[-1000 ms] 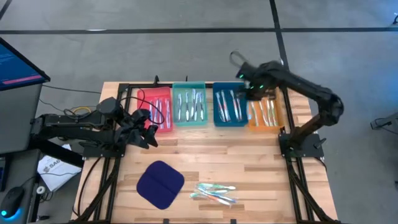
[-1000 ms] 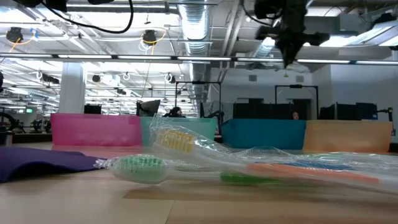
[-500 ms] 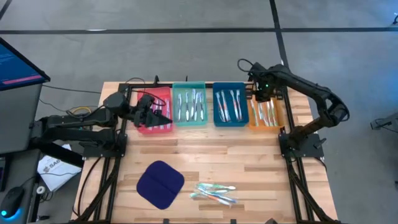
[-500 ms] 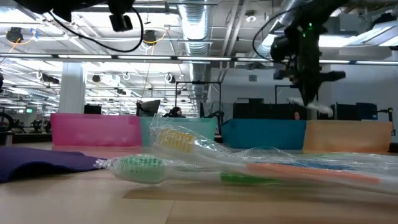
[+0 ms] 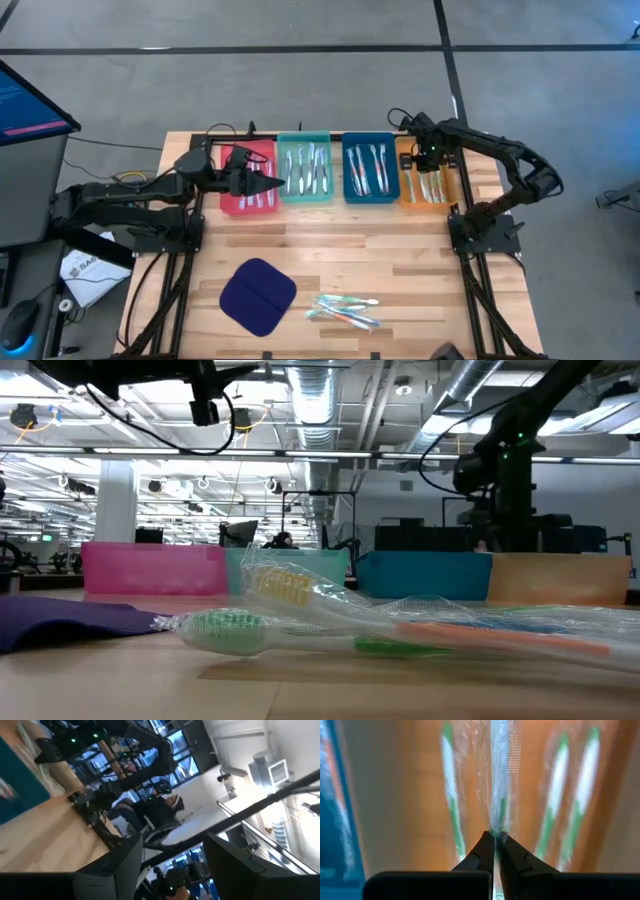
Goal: Pick & Place Toothbrushes
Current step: Put the green toothbrush into the orange bin
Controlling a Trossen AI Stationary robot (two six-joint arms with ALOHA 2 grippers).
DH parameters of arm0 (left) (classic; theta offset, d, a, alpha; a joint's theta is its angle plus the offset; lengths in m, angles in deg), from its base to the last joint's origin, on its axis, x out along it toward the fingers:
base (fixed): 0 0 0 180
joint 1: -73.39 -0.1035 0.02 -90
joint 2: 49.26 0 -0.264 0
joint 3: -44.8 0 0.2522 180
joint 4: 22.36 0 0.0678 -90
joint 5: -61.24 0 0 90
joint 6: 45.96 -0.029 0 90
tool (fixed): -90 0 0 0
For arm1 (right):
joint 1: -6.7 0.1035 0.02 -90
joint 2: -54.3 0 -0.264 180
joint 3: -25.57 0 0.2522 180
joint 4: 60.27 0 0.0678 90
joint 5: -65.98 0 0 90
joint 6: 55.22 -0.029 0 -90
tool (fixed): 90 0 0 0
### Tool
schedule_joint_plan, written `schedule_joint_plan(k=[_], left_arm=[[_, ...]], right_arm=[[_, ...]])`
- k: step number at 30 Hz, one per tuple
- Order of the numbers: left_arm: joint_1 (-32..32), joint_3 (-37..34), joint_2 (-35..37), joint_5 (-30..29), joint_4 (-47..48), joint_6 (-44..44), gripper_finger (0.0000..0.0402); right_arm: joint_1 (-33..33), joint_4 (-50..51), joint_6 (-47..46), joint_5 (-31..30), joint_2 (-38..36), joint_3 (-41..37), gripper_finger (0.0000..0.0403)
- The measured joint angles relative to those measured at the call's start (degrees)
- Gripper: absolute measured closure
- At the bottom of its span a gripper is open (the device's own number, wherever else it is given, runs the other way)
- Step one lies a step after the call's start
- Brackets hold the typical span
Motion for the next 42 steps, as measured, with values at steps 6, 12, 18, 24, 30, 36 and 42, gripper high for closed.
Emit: schedule_joint_plan(k=[6,12,18,24,30,36,42], left_arm=[[0.0,0.0,-0.5,-2.8,-0.3,0.2,0.0198],[0.4,0.0,-0.5,-5.0,-0.8,1.1,0.0198],[0.8,0.0,-0.5,-6.4,-0.8,1.1,0.0198],[0.8,0.0,-0.5,-7.2,-0.8,1.1,0.0198],[0.8,0.0,-0.5,-7.5,-0.9,0.9,0.0198],[0.8,0.0,-0.5,-7.4,-1.1,0.8,0.0198],[0.8,0.0,-0.5,-7.0,-1.2,-0.6,0.0198]], right_arm=[[-1.3,-1.7,4.3,0.1,4.9,-0.3,0.0403],[0.6,-2.4,5.7,-1.2,8.9,0.3,0.0403],[0.6,-4.4,5.8,-0.1,8.9,0.3,0.0402],[0.4,-4.1,5.8,0.1,9.1,0.3,0.0359],[0.4,-3.3,5.8,0.5,9.1,0.3,0.0278],[0.7,-2.7,5.8,1.6,6.6,0.3,0.0206],[0.8,-2.6,5.2,1.7,-0.8,2.2,0.0174]])
